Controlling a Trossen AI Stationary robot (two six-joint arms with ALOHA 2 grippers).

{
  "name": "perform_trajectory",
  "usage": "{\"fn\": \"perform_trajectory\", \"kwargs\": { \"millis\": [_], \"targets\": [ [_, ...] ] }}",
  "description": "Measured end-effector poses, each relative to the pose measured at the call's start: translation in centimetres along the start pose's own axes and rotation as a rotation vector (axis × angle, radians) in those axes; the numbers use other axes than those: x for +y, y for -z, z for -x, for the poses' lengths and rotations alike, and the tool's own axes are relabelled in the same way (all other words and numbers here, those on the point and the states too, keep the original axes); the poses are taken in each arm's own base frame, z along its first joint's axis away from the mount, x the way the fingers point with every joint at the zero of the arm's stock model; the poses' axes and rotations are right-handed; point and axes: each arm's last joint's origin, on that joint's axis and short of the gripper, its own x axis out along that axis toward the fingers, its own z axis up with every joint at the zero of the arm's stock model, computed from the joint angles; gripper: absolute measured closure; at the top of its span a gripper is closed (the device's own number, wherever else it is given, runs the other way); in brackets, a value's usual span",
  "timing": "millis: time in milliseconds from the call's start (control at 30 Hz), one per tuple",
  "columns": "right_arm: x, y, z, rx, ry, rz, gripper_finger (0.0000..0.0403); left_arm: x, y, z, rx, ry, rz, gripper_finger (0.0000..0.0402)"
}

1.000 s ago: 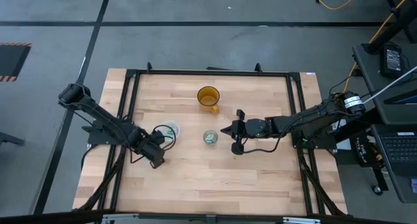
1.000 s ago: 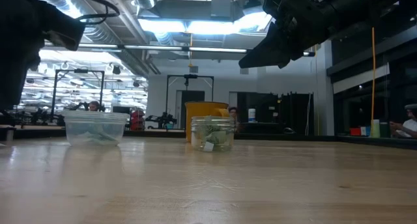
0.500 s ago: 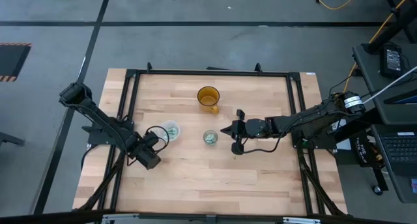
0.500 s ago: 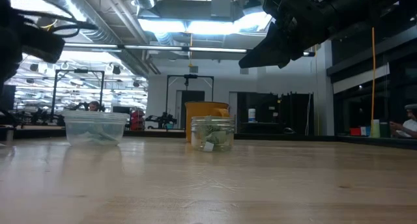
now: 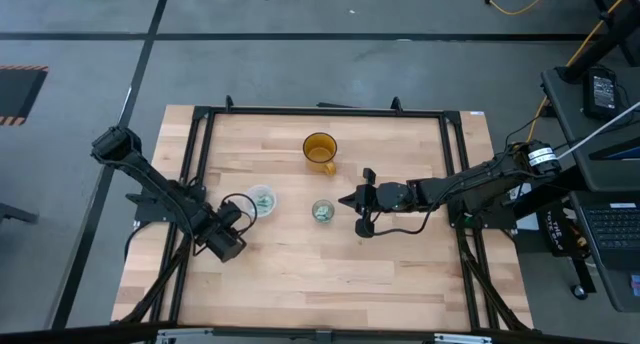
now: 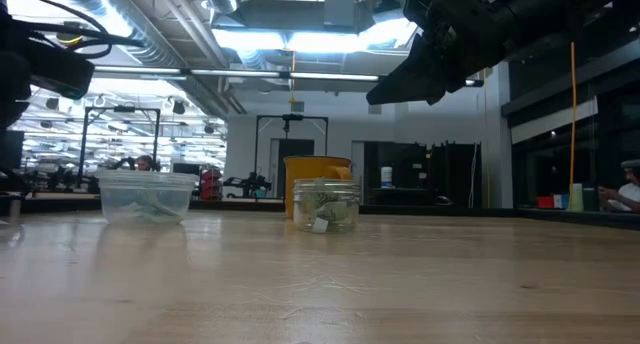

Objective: Pick and place Stevia / Truvia into bins
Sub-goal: Put the stevia packet into the plastic tupperware

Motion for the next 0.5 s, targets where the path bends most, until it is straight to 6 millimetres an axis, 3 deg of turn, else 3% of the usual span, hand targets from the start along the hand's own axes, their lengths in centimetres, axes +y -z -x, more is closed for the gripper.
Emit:
{"fn": "perform_trajectory", "kwargs": {
  "millis": [300, 500],
  "targets": [
    [0.0, 0.0, 0.0, 0.000, 0.000, 0.000, 0.0389, -0.2, 0.0, -0.9, -0.054, -0.059, -0.013, 0.0261],
    [0.0, 0.0, 0.0, 0.000, 0.000, -0.002, 0.0389, -0.5, 0.5, -2.0, 0.031, -0.124, -0.027, 0.0260]
  ]
}}
